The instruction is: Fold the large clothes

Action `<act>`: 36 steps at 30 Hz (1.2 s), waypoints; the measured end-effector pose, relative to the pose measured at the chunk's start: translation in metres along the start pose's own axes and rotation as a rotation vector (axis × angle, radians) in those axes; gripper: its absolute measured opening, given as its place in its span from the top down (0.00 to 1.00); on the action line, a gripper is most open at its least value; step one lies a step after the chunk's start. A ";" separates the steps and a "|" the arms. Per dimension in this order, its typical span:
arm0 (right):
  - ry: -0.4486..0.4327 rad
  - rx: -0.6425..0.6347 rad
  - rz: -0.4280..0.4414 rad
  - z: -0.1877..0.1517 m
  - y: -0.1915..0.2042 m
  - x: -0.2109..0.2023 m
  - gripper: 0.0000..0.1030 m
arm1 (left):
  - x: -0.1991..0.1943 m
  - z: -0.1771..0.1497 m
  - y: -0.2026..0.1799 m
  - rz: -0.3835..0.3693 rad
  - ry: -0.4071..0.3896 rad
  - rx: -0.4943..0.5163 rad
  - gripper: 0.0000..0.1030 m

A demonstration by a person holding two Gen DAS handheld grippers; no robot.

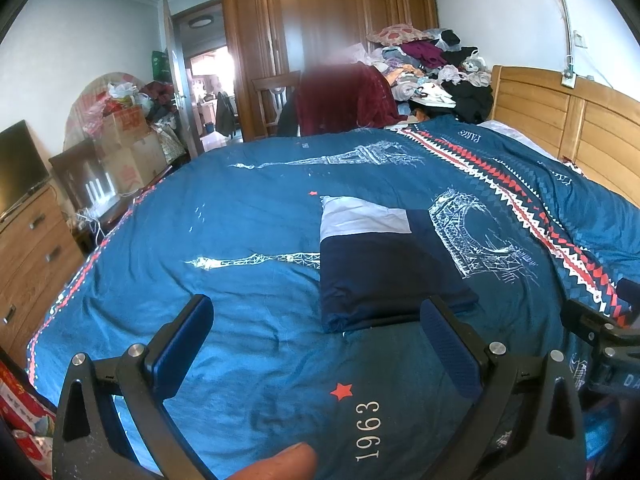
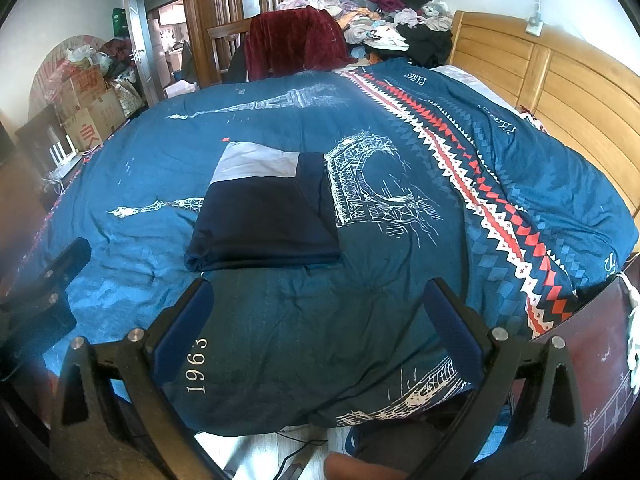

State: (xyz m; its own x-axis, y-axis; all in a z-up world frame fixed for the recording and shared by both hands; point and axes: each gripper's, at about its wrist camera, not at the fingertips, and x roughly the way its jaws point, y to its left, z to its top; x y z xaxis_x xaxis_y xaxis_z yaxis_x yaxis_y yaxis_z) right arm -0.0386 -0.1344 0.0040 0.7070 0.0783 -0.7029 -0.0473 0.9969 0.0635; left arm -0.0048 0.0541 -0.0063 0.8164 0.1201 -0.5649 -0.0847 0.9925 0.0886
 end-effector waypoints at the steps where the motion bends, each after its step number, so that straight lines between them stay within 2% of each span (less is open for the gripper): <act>1: -0.001 0.000 -0.001 0.000 0.000 0.000 0.00 | 0.001 0.000 0.000 0.000 0.000 -0.001 0.00; 10: -0.007 -0.001 -0.002 0.001 -0.001 -0.001 0.00 | 0.002 -0.001 0.001 0.001 0.000 -0.001 0.00; 12: -0.069 -0.012 -0.022 0.005 -0.001 -0.014 0.00 | 0.000 -0.001 0.002 0.003 -0.010 -0.006 0.00; 14: -0.185 -0.030 -0.059 0.009 0.001 -0.039 0.00 | -0.008 0.001 0.004 0.022 -0.049 -0.021 0.00; 15: -0.247 -0.034 -0.072 0.011 0.001 -0.052 0.00 | -0.017 0.003 0.006 0.054 -0.103 -0.030 0.00; 16: -0.347 -0.037 -0.084 0.012 0.001 -0.071 0.00 | -0.026 0.005 0.006 0.079 -0.156 -0.036 0.00; 20: -0.669 -0.047 -0.095 0.007 0.001 -0.130 0.00 | -0.083 0.004 0.012 0.248 -0.480 -0.068 0.00; 21: -0.725 -0.056 -0.081 0.005 0.001 -0.139 0.00 | -0.097 0.002 0.013 0.295 -0.565 -0.079 0.00; 23: -0.816 -0.065 -0.059 0.001 0.002 -0.156 0.00 | -0.119 -0.001 0.015 0.366 -0.679 -0.100 0.00; 25: -0.853 -0.063 -0.067 0.001 0.003 -0.166 0.00 | -0.137 -0.002 0.019 0.423 -0.761 -0.127 0.00; 29: -0.883 -0.058 -0.050 0.002 0.005 -0.172 0.00 | -0.162 -0.008 0.023 0.472 -0.878 -0.147 0.00; 32: -0.864 -0.058 -0.048 0.006 0.008 -0.168 0.00 | -0.169 -0.011 0.023 0.441 -0.896 -0.144 0.00; 36: -0.785 -0.051 -0.024 0.010 0.006 -0.154 0.00 | -0.165 -0.010 0.022 0.353 -0.830 -0.132 0.00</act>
State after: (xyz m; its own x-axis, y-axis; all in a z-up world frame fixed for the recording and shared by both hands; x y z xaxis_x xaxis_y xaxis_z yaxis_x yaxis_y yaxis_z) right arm -0.1409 -0.1404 0.1198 0.9990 0.0447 0.0039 -0.0447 0.9990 0.0083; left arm -0.1468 0.0568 0.0806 0.8753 0.4116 0.2541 -0.4303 0.9024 0.0207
